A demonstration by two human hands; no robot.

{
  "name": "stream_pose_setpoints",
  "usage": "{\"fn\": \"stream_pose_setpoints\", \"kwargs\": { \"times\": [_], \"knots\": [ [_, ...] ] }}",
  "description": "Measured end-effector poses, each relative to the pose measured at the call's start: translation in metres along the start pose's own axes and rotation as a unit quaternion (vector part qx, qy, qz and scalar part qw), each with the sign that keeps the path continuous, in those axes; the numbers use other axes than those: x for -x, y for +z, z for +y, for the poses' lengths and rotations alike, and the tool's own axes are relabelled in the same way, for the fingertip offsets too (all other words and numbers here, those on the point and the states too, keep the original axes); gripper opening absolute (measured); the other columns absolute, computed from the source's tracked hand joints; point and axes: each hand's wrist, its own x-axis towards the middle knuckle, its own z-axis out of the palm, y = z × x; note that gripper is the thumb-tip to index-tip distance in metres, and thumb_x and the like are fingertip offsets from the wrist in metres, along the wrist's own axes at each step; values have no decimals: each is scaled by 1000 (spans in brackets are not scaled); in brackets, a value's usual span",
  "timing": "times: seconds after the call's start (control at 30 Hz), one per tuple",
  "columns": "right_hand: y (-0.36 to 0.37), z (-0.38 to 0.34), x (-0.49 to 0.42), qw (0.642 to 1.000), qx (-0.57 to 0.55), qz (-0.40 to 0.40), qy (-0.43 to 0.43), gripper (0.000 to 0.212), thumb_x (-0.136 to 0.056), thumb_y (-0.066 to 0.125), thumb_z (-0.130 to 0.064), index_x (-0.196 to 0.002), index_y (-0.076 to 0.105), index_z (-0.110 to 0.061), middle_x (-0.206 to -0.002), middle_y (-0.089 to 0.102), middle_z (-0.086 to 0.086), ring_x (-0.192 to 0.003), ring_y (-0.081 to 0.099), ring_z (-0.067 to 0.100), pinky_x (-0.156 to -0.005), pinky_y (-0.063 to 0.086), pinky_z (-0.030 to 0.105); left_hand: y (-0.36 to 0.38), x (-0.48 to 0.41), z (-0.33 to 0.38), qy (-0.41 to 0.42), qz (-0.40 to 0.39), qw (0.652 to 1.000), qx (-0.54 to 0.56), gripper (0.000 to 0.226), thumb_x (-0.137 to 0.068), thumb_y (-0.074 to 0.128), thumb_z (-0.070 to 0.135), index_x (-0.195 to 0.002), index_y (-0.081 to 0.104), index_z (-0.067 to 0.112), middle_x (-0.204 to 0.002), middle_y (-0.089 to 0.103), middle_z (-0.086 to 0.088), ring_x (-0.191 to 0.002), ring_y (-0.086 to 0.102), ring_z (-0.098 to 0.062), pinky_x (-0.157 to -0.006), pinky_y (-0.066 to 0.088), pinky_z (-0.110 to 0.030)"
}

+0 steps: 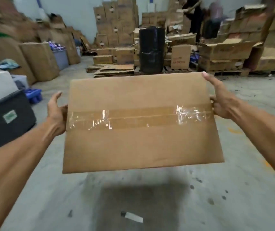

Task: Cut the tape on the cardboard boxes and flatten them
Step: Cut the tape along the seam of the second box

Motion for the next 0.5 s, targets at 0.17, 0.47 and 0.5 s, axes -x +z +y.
{"fn": "stream_pose_setpoints", "kwargs": {
  "times": [0.17,0.47,0.5],
  "knots": [
    [67,-10,-3,997,72,-7,8,105,-61,87,-50,-149,32,-42,-133,52,-1,-117,54,31,-99,48,56,-48,9,26,-21,-64,995,-75,40,-84,62,55,-87,79,18,-75,76,-7,-62,70,-17,-67,56,-28],
    [135,11,-2,993,117,-24,16,68,-77,83,-41,-136,53,-24,-115,63,0,-96,62,23,-76,50,38,-122,-22,23,-141,-64,967,-204,61,-67,80,52,-114,69,14,-93,75,-11,-72,73,-24,-76,58,-38],
    [135,13,-2,991,128,-30,12,60,-78,82,-42,-130,57,-23,-110,66,0,-94,63,22,-71,51,36,-121,-23,20,-151,-68,963,-211,60,-68,80,52,-113,68,14,-92,75,-11,-70,73,-24,-72,60,-37]
  ]
}}
